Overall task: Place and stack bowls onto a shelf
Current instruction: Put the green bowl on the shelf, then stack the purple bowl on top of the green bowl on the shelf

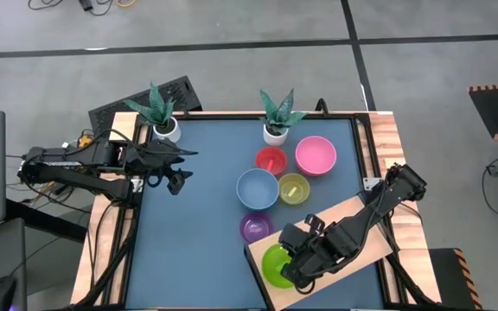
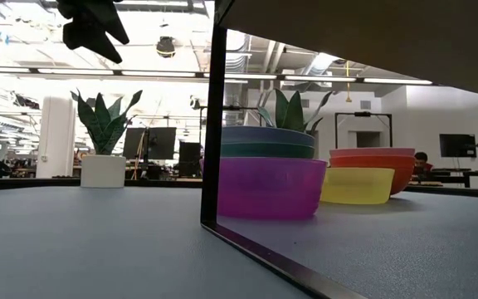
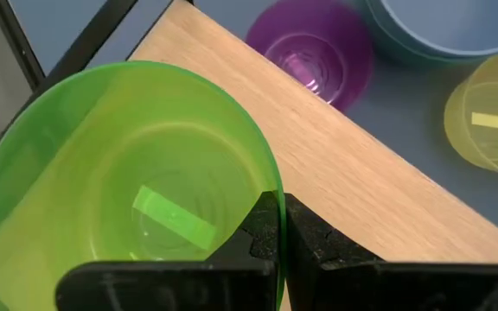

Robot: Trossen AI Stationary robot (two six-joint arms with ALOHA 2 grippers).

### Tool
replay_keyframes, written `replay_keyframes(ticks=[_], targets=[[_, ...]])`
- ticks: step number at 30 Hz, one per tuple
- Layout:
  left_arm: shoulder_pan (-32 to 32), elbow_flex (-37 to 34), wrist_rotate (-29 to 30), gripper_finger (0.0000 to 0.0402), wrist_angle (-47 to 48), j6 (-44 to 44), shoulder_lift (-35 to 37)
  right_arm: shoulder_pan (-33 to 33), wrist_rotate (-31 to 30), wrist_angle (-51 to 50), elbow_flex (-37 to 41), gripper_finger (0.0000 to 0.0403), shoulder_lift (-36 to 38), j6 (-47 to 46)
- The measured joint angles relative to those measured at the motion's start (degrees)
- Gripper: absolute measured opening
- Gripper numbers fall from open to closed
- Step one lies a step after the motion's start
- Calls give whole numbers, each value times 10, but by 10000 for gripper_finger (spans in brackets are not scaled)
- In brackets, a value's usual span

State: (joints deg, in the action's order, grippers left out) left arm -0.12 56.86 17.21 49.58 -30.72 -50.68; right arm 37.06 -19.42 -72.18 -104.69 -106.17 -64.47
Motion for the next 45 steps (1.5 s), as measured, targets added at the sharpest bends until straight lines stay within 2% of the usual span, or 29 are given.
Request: replay_keyframes(ticks=[3, 9, 16, 21, 26, 30, 33, 39, 45], targets=[[0, 0, 0, 269, 0, 0, 0, 1, 0, 4, 7, 35, 0, -4], [0, 0, -2, 269, 1, 0, 0, 1, 0, 9, 9, 92, 0, -4], [0, 0, -4, 269, 4, 2, 0, 1, 12, 15, 9, 129, 0, -11], [0, 0, -4, 269, 4, 5, 0, 1, 19, 21, 9, 190, 3, -8], [0, 0, -7, 269, 3, 10, 0, -16, 18, 12, -29, 248, 36, 14], [0, 0, -23, 269, 3, 10, 0, -53, -12, 4, -63, 259, 69, 49], [0, 0, -33, 269, 4, 9, 0, -107, -21, 1, -73, 259, 80, 83], [0, 0, -49, 269, 12, 0, 0, -225, 72, -35, -73, 259, 47, 136], [0, 0, -64, 269, 11, 0, 0, -246, 85, -40, -72, 259, -3, 136]])
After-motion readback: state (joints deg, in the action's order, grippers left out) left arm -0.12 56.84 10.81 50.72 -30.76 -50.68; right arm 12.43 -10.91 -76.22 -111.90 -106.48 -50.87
